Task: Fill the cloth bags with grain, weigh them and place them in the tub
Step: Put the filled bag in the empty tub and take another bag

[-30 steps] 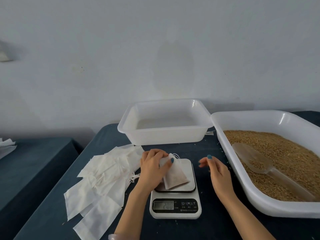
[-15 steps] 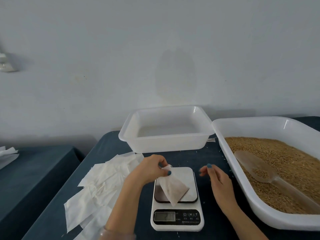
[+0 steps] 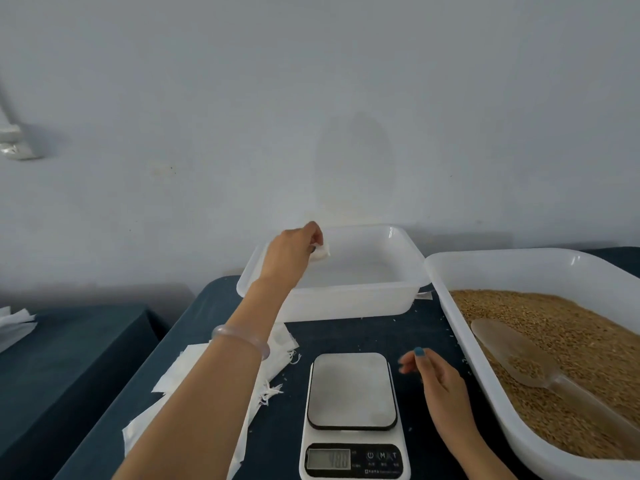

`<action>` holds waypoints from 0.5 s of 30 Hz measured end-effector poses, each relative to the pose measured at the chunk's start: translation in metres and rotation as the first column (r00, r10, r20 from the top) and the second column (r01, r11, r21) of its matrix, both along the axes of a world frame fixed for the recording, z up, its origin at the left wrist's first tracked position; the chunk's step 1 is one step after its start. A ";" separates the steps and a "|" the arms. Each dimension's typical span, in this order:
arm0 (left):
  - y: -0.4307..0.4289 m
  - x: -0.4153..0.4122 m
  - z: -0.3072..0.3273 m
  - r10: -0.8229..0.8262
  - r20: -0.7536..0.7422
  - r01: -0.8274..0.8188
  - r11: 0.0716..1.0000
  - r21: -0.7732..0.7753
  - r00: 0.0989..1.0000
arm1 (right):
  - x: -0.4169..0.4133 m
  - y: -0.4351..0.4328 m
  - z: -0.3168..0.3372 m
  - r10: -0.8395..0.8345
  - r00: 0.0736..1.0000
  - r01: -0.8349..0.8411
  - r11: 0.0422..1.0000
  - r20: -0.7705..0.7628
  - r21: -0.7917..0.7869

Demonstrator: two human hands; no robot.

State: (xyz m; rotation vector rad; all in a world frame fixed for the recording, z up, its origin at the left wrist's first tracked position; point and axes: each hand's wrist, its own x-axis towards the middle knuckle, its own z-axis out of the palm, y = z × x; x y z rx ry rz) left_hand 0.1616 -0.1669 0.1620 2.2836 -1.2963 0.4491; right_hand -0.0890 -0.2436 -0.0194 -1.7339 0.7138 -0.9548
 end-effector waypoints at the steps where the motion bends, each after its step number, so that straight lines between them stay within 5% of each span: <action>1: -0.002 0.004 -0.007 0.013 0.016 -0.015 0.994 0.104 1.000 | 0.000 0.000 0.001 0.002 1.000 -0.002 1.000 -0.003 0.001; 5: 0.001 0.014 -0.042 -0.025 -0.043 0.039 0.925 0.379 0.999 | -0.001 0.000 0.003 0.010 1.000 -0.010 1.000 -0.023 0.000; 10: 0.014 0.024 -0.048 -0.065 -0.211 0.132 0.940 0.316 0.975 | -0.002 0.001 0.005 0.021 1.000 -0.021 1.000 -0.023 0.013; 15: 0.056 0.027 -0.025 -0.026 -0.082 0.043 0.978 0.205 0.996 | -0.003 0.001 0.006 0.031 0.999 -0.031 0.999 -0.028 0.011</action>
